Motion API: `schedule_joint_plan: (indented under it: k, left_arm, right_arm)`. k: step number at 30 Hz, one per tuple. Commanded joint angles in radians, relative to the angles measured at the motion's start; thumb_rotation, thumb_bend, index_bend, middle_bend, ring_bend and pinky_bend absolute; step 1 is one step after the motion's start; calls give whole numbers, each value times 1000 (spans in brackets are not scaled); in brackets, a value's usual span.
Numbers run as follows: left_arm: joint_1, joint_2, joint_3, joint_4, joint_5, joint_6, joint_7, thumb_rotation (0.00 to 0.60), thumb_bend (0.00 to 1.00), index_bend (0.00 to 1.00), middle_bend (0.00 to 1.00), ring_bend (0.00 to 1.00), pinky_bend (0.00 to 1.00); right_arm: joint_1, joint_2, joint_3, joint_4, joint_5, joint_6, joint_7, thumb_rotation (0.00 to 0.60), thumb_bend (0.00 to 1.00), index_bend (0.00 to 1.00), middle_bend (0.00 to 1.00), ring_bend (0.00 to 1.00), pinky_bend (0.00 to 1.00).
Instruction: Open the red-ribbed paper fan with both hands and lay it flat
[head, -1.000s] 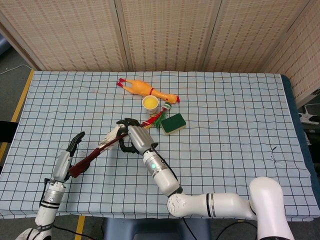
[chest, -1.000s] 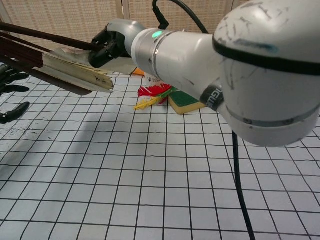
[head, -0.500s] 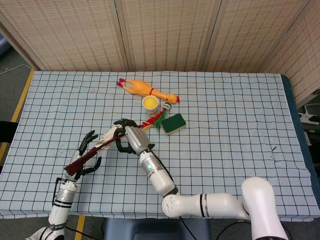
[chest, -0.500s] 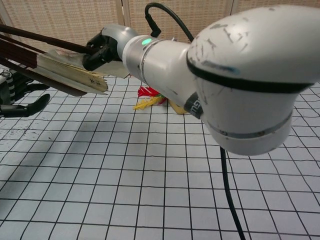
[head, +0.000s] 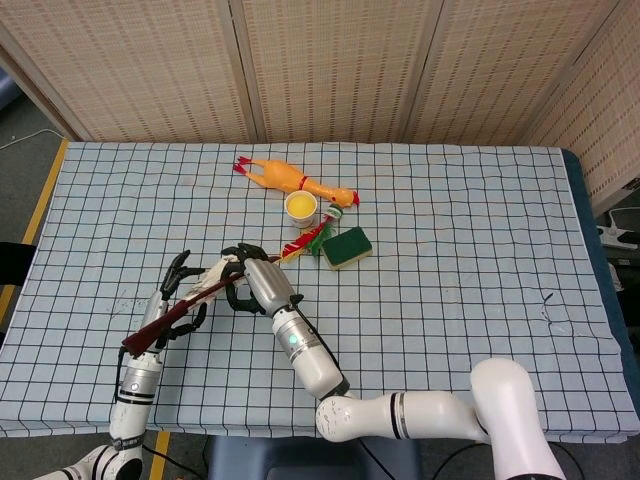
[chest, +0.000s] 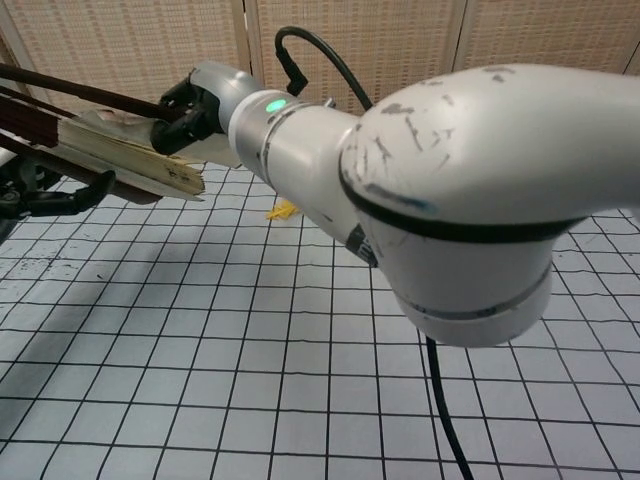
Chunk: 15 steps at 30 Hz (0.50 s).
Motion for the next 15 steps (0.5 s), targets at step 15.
schedule_joint_plan:
  k: [15]
  left_arm:
    - [13, -35, -43, 49, -59, 24, -9, 600, 519, 694, 358, 101, 119]
  right_arm:
    - [-32, 52, -16, -46, -39, 5, 5, 600, 715, 716, 139, 0, 0]
